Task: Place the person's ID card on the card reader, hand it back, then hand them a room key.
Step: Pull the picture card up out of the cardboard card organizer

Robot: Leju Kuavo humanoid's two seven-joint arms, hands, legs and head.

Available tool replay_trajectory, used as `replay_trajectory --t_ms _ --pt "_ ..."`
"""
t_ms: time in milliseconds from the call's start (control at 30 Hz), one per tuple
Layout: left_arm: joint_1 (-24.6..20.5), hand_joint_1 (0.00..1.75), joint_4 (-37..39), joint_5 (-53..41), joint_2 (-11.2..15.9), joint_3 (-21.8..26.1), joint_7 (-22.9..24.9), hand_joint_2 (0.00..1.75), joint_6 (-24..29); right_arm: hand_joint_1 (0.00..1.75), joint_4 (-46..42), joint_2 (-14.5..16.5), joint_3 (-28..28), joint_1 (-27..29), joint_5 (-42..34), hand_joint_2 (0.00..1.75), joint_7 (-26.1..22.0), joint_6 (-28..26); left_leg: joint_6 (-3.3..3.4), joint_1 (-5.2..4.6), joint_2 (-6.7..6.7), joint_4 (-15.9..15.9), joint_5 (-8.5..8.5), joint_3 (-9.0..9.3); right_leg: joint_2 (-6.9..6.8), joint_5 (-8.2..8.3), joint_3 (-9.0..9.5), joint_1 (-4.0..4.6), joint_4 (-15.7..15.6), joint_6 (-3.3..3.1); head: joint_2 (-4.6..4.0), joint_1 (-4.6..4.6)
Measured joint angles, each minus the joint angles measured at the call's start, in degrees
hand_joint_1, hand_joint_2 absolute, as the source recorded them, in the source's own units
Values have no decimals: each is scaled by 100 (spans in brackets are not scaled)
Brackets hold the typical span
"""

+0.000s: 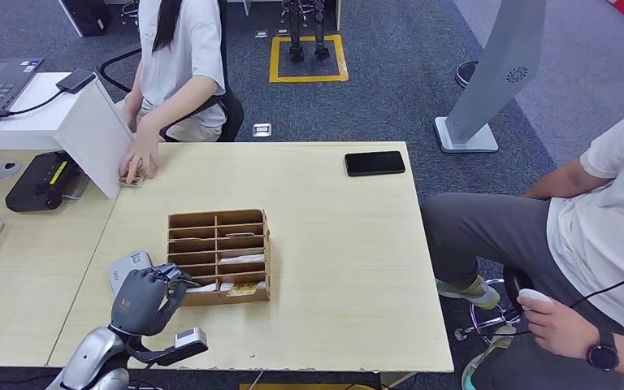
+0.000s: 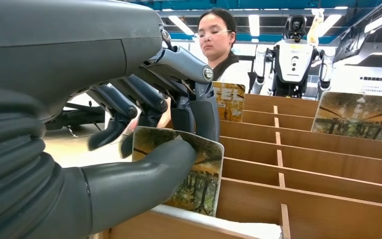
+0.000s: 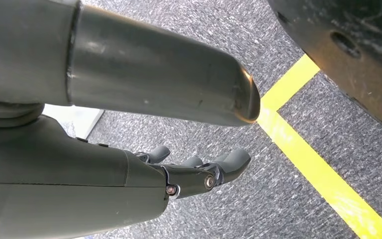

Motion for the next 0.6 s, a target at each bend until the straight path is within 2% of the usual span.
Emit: replay_trajectory --t_ms 400,600 --pt "-1 175 0 95 17 -22 -3 175 -9 0 0 5 -7 -24 0 0 28 15 0 0 0 0 0 0 0 0 0 0 0 0 0 -1" --pt "-30 175 -231 985 8 -11 -189 175 -95 0 2 20 -2 -11 0 0 -32 -75 1 0 -1 2 1 0 -1 0 -3 0 0 0 0 -1"
